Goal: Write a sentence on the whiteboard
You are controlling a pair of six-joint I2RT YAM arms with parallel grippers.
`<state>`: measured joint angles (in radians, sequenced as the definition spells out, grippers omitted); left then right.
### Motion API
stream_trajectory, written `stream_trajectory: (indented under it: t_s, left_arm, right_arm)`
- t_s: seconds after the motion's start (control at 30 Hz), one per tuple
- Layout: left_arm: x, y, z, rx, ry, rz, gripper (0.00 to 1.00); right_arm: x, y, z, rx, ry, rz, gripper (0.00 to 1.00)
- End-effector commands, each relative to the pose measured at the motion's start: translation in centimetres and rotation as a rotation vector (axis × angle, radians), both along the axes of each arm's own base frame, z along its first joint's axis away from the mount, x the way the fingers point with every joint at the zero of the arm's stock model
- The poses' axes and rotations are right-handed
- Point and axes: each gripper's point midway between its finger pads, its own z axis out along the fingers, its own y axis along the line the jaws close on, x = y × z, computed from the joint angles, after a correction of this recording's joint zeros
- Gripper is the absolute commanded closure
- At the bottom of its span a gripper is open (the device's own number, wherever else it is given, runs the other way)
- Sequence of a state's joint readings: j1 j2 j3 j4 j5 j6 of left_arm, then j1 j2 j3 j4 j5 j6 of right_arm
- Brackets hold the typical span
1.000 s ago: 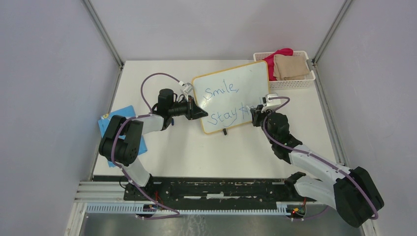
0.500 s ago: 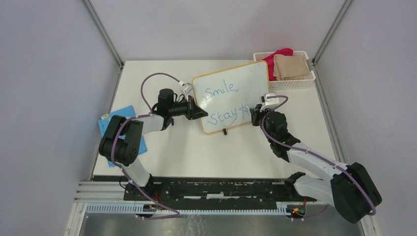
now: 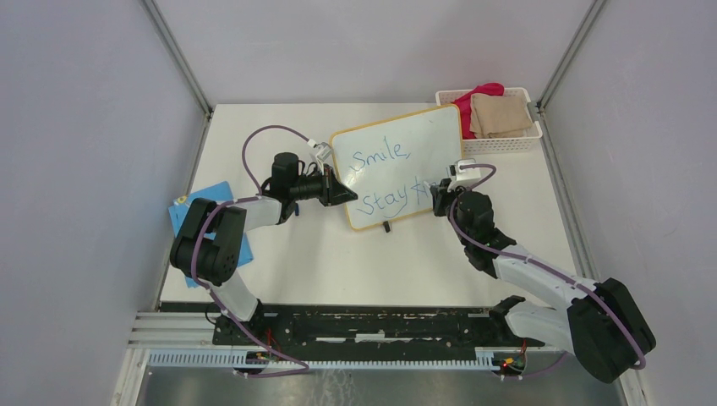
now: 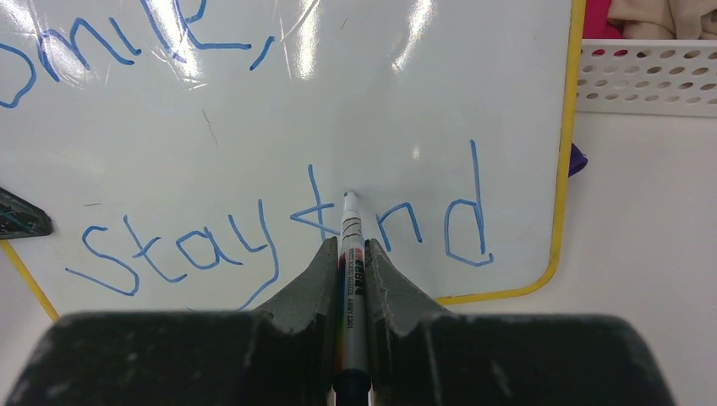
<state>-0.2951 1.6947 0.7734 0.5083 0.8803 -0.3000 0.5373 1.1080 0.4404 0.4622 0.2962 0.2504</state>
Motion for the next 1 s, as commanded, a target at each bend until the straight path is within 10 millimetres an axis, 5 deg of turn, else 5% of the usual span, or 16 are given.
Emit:
stream_trajectory:
  t_s: [0.0,0.23,0.47,0.73,0.97]
  left_arm:
    - [-0.3,0.4,-2.4,0.095,0.015,0.016,0.98]
    - [-0.4,0.4,-2.3,0.094,0.014,0.016,0.98]
    - [-0.3,0.4,-2.3,0.094,0.014,0.019,0.98]
    - [-0.3,0.4,-2.5,0.099,0.014,0.023,0.98]
    - [-0.3,0.5,-2.6,0.103,0.014,0.029,0.98]
  right_arm:
    - [0.8,-0.5,1.7,0.025,-0.041,-0.044,1.00]
    - [-0.1,0.0,4.3,0.080,-0.103,0.009,1.00]
    - [-2.4,-2.7,7.3,0.120,-0.174,-0.064,1.00]
    - [-5.1,-8.0,4.5,0.107,-0.185,-0.259,1.00]
    - [-4.6,-7.0,2.5,0.236,-0.122,-0.245,1.00]
